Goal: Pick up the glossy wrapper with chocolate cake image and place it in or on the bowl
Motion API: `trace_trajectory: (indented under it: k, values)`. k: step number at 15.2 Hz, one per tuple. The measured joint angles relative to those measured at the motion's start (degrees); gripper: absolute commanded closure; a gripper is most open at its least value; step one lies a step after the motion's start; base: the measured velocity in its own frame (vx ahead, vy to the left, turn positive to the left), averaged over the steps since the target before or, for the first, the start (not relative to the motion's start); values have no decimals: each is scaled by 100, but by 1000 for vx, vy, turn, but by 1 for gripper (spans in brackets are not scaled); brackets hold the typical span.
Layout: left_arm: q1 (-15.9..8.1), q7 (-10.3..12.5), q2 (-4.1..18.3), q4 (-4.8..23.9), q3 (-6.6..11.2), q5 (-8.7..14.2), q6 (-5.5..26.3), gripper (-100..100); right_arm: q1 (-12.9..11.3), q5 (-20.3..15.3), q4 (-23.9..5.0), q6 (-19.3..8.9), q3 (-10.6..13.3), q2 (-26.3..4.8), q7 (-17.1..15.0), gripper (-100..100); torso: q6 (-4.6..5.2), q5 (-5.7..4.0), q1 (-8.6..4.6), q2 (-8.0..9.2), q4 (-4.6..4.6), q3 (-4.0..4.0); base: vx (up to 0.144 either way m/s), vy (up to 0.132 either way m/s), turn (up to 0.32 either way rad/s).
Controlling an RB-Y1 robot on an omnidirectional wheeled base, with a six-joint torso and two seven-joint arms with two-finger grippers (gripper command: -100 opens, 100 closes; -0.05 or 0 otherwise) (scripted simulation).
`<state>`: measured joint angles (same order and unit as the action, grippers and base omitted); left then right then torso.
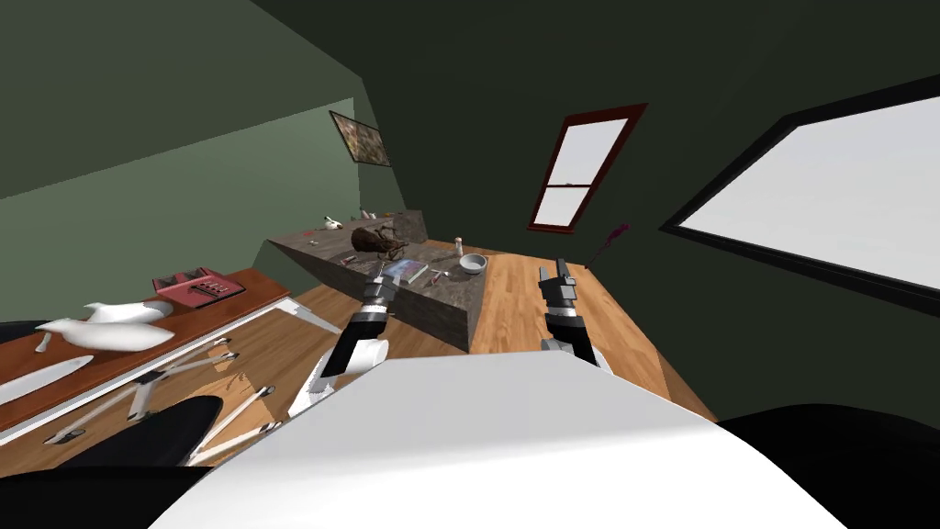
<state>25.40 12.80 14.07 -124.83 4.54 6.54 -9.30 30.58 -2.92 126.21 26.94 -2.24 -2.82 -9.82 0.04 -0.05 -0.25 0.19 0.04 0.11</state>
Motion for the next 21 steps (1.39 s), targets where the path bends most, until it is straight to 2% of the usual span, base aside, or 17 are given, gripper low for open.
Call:
trace_trajectory:
  k: [9, 21]
  values:
    - [-276, 506, 475, 312, 189, 236, 1024, -100, 0, 0, 0, 0, 0, 0, 0, 0, -1, -1, -3, -5, -1, -3, -30, -68, -133]
    - [-590, 1095, 925, 615, 475, 531, 2439, -100, 0, 0, 0, 0, 0, 0, 0, 0, 0, 0, -1, -10, -2, -6, -14, -63, -131]
